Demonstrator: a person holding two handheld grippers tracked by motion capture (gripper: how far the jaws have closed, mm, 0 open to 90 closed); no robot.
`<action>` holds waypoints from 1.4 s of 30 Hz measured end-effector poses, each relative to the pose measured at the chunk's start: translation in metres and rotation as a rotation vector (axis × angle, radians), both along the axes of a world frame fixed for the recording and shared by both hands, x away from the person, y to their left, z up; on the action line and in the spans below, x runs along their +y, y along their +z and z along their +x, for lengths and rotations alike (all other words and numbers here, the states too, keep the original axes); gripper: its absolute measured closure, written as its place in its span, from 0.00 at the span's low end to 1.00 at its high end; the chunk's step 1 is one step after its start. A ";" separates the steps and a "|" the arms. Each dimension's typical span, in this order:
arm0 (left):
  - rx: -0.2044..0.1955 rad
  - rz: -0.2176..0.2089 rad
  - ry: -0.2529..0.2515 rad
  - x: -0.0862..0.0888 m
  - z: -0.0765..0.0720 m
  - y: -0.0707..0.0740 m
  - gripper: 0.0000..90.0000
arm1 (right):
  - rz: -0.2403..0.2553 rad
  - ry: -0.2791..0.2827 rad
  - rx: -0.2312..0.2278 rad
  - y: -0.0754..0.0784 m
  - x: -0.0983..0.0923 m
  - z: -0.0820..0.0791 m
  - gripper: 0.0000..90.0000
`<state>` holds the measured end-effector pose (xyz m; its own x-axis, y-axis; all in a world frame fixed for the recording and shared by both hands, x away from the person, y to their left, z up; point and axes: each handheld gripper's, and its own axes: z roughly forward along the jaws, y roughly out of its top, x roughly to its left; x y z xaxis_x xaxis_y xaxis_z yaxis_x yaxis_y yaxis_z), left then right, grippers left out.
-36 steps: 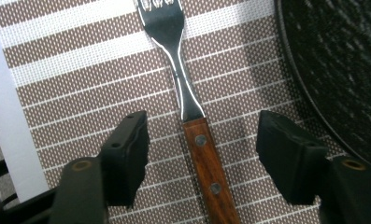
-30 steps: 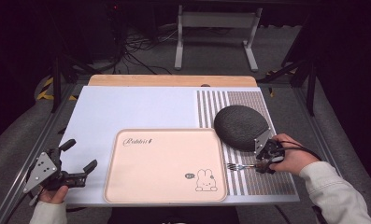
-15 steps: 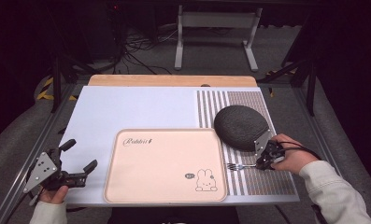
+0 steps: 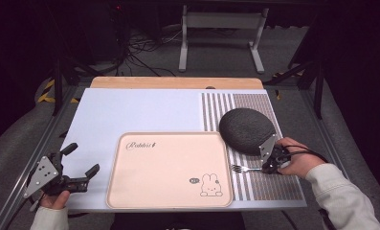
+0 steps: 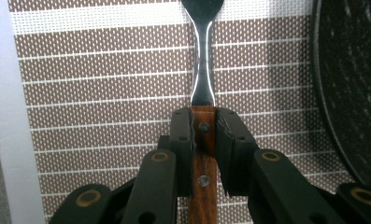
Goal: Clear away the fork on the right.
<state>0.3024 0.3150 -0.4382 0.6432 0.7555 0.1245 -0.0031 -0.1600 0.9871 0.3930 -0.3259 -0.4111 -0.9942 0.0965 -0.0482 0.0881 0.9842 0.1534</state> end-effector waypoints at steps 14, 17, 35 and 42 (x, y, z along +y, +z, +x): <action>0.000 -0.001 0.000 0.000 0.000 0.000 0.01 | 0.048 0.034 -0.051 0.025 0.002 -0.003 0.86; 0.001 -0.003 0.001 0.000 0.000 0.000 0.01 | 0.066 0.021 -0.065 0.034 0.001 -0.003 0.86; 0.002 -0.009 0.004 0.001 0.000 0.000 0.01 | 0.207 -0.130 -0.091 0.066 0.009 -0.007 0.86; 0.006 -0.009 0.002 0.001 0.001 -0.001 0.01 | 0.276 -0.218 -0.028 0.072 0.020 -0.008 0.86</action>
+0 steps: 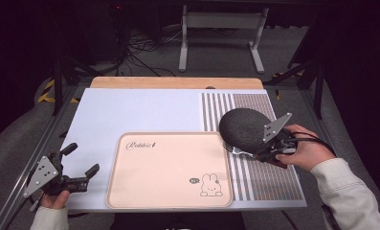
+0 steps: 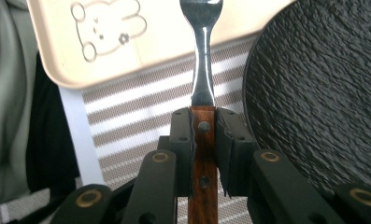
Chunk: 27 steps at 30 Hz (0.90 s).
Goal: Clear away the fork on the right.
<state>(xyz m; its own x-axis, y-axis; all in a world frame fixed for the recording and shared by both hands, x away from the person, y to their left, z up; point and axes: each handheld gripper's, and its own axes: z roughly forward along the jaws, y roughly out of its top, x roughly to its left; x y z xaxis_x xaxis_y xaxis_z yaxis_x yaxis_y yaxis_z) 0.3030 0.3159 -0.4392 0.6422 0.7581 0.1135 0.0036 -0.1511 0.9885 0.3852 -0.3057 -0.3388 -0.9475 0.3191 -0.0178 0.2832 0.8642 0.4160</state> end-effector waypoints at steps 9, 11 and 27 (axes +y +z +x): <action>-0.001 -0.003 -0.002 0.001 0.000 0.000 0.01 | 0.048 -0.140 0.050 0.008 0.018 -0.001 0.86; -0.001 -0.002 -0.002 0.001 0.000 0.000 0.01 | 0.048 -0.172 0.061 0.008 0.023 -0.002 0.86; 0.000 -0.001 -0.004 0.001 0.000 0.000 0.01 | 0.071 -0.408 0.090 0.021 0.067 -0.012 0.86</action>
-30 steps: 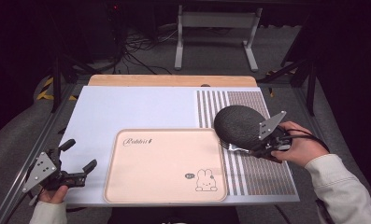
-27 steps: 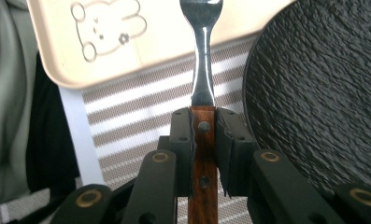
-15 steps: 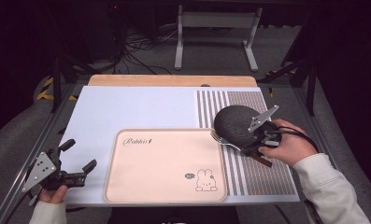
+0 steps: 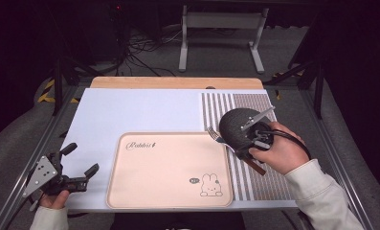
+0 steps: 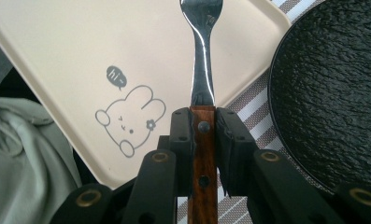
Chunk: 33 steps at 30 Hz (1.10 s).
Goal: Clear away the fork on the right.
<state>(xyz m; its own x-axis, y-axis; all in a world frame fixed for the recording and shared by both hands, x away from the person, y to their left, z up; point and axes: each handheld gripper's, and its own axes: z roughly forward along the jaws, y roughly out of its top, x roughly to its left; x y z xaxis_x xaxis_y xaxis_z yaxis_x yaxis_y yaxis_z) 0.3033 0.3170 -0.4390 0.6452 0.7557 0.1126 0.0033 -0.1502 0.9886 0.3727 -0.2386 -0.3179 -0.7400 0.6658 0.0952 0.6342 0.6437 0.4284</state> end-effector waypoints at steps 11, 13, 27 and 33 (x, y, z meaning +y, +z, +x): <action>0.000 -0.003 0.001 0.001 0.000 0.000 0.01 | -0.022 -0.121 0.032 0.002 0.024 0.002 0.86; -0.001 -0.003 0.001 0.001 0.000 0.000 0.01 | -0.011 -0.156 0.044 0.002 0.028 0.002 0.86; -0.004 -0.005 0.005 0.001 0.000 0.001 0.01 | -0.006 -0.225 0.103 -0.014 0.053 0.007 0.86; -0.003 -0.004 0.005 0.001 0.000 0.001 0.01 | -0.015 -0.237 0.097 -0.027 0.063 0.007 0.86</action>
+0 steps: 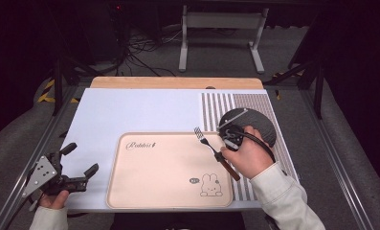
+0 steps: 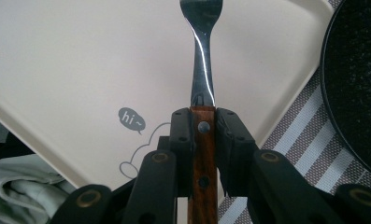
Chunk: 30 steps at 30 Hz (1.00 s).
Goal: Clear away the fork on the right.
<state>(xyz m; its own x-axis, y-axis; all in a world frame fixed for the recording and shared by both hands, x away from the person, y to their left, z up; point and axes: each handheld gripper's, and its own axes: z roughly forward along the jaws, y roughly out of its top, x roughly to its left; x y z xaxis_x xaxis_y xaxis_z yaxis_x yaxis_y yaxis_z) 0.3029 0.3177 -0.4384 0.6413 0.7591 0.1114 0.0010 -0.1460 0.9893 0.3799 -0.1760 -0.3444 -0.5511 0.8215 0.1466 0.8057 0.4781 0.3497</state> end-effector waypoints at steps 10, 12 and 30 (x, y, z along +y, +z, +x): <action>0.000 -0.002 0.000 0.000 0.000 0.000 0.01 | -0.011 -0.015 -0.007 -0.014 0.011 -0.002 0.86; -0.001 0.000 -0.001 0.001 0.000 0.000 0.01 | -0.018 -0.029 -0.013 -0.018 0.013 -0.002 0.86; 0.002 -0.003 0.001 0.001 0.000 0.000 0.02 | -0.058 -0.042 -0.003 -0.044 0.028 -0.004 0.86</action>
<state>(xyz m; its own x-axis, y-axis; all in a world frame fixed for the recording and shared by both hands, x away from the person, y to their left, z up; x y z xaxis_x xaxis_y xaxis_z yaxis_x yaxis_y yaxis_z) 0.3031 0.3182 -0.4386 0.6408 0.7601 0.1077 0.0034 -0.1432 0.9897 0.3761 -0.1481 -0.3882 -0.5163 0.8510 0.0959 0.8244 0.4635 0.3250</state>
